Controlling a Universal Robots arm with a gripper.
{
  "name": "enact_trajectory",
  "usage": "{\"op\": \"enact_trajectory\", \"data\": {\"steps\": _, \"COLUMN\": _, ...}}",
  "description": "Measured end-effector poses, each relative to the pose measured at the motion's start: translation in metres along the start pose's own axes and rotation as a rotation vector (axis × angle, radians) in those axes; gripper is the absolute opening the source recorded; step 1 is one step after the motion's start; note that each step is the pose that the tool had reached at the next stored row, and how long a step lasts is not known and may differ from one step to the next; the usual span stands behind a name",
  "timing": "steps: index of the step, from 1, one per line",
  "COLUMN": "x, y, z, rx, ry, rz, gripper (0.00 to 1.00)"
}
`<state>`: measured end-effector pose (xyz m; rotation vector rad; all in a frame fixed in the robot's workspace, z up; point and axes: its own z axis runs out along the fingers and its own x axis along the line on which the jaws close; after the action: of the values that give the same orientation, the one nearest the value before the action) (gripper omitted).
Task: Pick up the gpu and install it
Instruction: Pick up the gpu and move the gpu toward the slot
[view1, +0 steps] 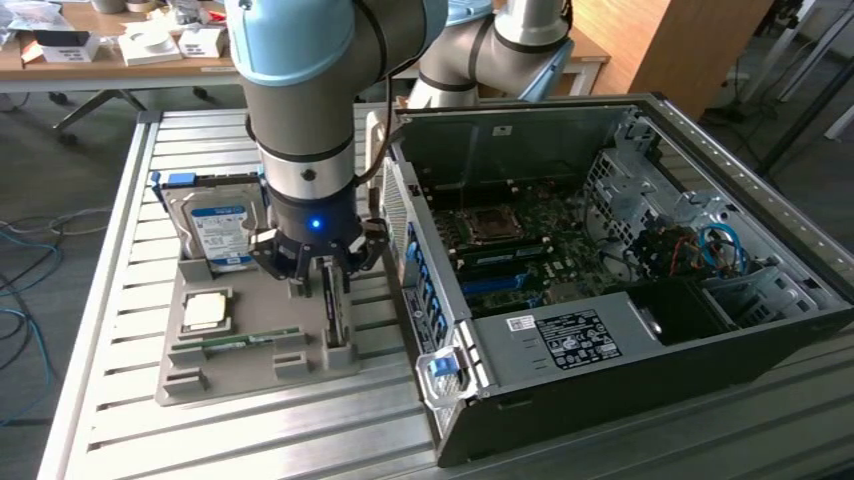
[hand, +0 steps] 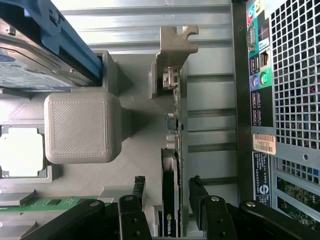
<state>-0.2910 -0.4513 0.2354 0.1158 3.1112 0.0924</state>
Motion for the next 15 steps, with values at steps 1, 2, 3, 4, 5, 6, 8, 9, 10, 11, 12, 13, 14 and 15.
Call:
{"op": "enact_trajectory", "data": {"steps": 1, "x": 0.0001, "y": 0.0000, "z": 0.0001, "rx": 0.0001, "ry": 0.0001, "rz": 0.000, "gripper": 0.49}}
{"op": "enact_trajectory", "data": {"steps": 2, "x": 0.0000, "y": 0.0000, "z": 0.0003, "rx": 0.0001, "ry": 0.0002, "rz": 0.000, "gripper": 0.49}}
{"op": "enact_trajectory", "data": {"steps": 3, "x": -0.0001, "y": 0.0001, "z": 0.0006, "rx": 0.0001, "ry": 0.0000, "rz": 0.000, "gripper": 0.49}}
{"op": "enact_trajectory", "data": {"steps": 4, "x": -0.0002, "y": 0.0001, "z": 0.0009, "rx": 0.0001, "ry": 0.0001, "rz": 0.000, "gripper": 0.49}}
{"op": "enact_trajectory", "data": {"steps": 5, "x": -0.0002, "y": 0.0001, "z": 0.0009, "rx": 0.0002, "ry": 0.0002, "rz": 0.000, "gripper": 0.49}}
{"op": "enact_trajectory", "data": {"steps": 6, "x": -0.0003, "y": 0.0001, "z": 0.0010, "rx": 0.0002, "ry": 0.0002, "rz": 0.000, "gripper": 0.49}}
{"op": "enact_trajectory", "data": {"steps": 8, "x": -0.0012, "y": 0.0001, "z": 0.0014, "rx": -0.0001, "ry": -0.0001, "rz": 0.000, "gripper": 0.49}}
{"op": "enact_trajectory", "data": {"steps": 9, "x": -0.0019, "y": 0.0002, "z": 0.0016, "rx": -0.0002, "ry": -0.0001, "rz": 0.000, "gripper": 0.49}}
{"op": "enact_trajectory", "data": {"steps": 10, "x": -0.0023, "y": 0.0002, "z": 0.0016, "rx": -0.0001, "ry": -0.0001, "rz": 0.000, "gripper": 0.49}}
{"op": "enact_trajectory", "data": {"steps": 11, "x": -0.0022, "y": 0.0002, "z": 0.0016, "rx": -0.0001, "ry": 0.0000, "rz": 0.000, "gripper": 0.49}}
{"op": "enact_trajectory", "data": {"steps": 12, "x": -0.0022, "y": 0.0002, "z": 0.0016, "rx": 0.0001, "ry": 0.0001, "rz": 0.000, "gripper": 0.49}}
{"op": "enact_trajectory", "data": {"steps": 13, "x": -0.0023, "y": 0.0002, "z": 0.0015, "rx": 0.0002, "ry": 0.0001, "rz": 0.000, "gripper": 0.49}}
{"op": "enact_trajectory", "data": {"steps": 14, "x": -0.0023, "y": 0.0002, "z": 0.0015, "rx": 0.0002, "ry": 0.0001, "rz": 0.000, "gripper": 0.49}}
{"op": "enact_trajectory", "data": {"steps": 15, "x": -0.0023, "y": 0.0002, "z": 0.0016, "rx": 0.0001, "ry": 0.0001, "rz": 0.000, "gripper": 0.49}}
